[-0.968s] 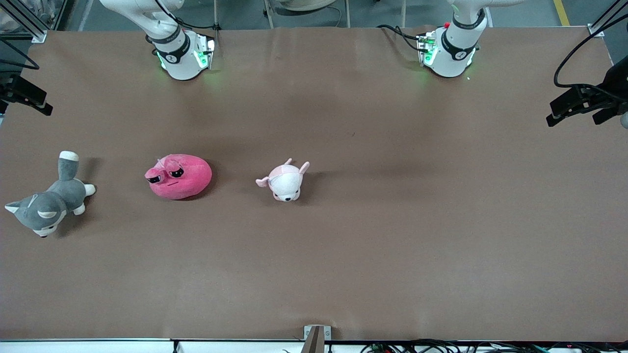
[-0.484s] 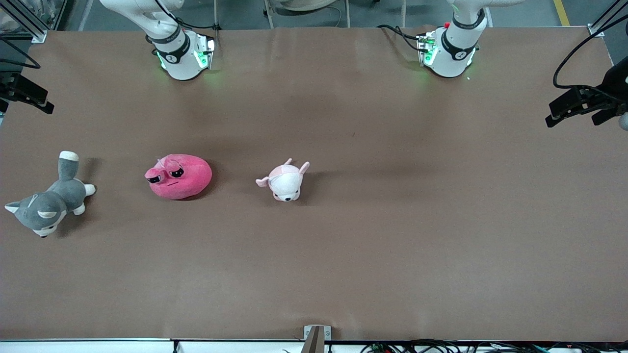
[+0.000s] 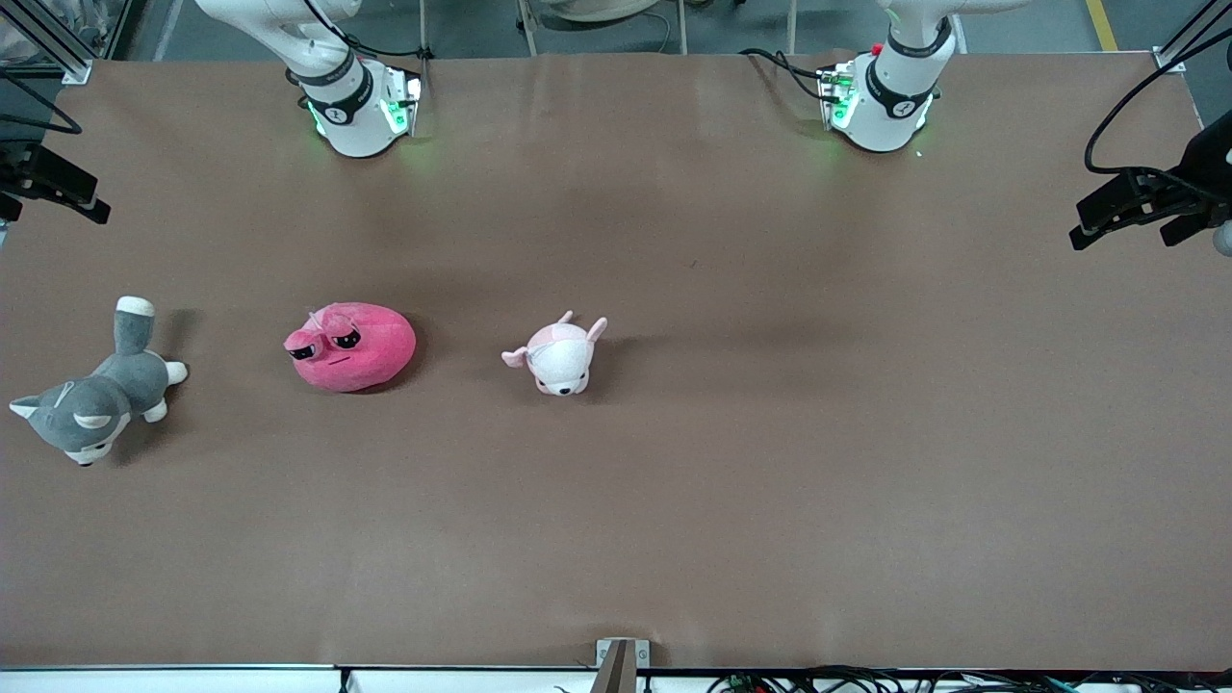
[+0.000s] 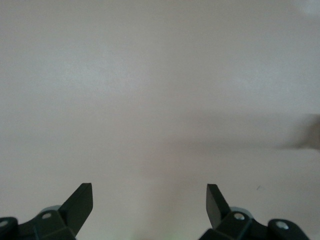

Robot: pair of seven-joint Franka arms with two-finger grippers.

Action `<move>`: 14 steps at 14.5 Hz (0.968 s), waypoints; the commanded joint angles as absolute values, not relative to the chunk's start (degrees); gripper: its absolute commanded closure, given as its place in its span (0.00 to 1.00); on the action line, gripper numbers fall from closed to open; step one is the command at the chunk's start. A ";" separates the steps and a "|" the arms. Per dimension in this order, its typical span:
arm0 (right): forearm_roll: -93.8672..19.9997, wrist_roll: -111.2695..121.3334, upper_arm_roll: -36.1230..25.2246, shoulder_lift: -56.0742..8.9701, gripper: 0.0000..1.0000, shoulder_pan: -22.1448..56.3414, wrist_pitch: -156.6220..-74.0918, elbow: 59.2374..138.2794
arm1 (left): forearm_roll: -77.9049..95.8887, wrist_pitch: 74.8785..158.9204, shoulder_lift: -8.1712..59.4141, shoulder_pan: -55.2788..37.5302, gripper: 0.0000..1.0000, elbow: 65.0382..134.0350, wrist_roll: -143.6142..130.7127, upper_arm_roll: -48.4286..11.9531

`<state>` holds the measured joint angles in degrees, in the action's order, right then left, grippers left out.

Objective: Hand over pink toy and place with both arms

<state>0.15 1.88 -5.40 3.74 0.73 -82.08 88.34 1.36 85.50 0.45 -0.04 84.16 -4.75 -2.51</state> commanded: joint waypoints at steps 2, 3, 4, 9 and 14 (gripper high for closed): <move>-0.26 2.72 -5.54 4.22 0.00 0.97 -81.91 89.65 | 1.67 85.43 0.44 -0.18 0.00 83.93 -3.69 -2.29; -0.18 2.99 -5.54 4.22 0.00 0.97 -82.00 89.65 | 1.67 85.43 0.44 -0.18 0.00 83.94 -3.69 -2.37; 0.09 2.99 -5.54 4.22 0.00 0.97 -82.00 89.65 | 1.67 85.43 0.44 -0.18 0.00 83.94 -3.69 -2.37; 1.58 4.92 -5.45 4.31 0.00 1.76 -82.09 89.47 | 1.67 85.43 0.44 -0.18 0.00 83.94 -3.69 -2.37; 1.14 4.92 -5.54 4.31 0.00 1.67 -82.18 89.47 | 1.67 85.43 0.44 -0.09 0.00 83.94 -3.69 -2.37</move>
<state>0.54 4.21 -5.37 3.68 1.36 -82.07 89.10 1.36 85.50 0.45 -0.06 84.17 -4.75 -2.54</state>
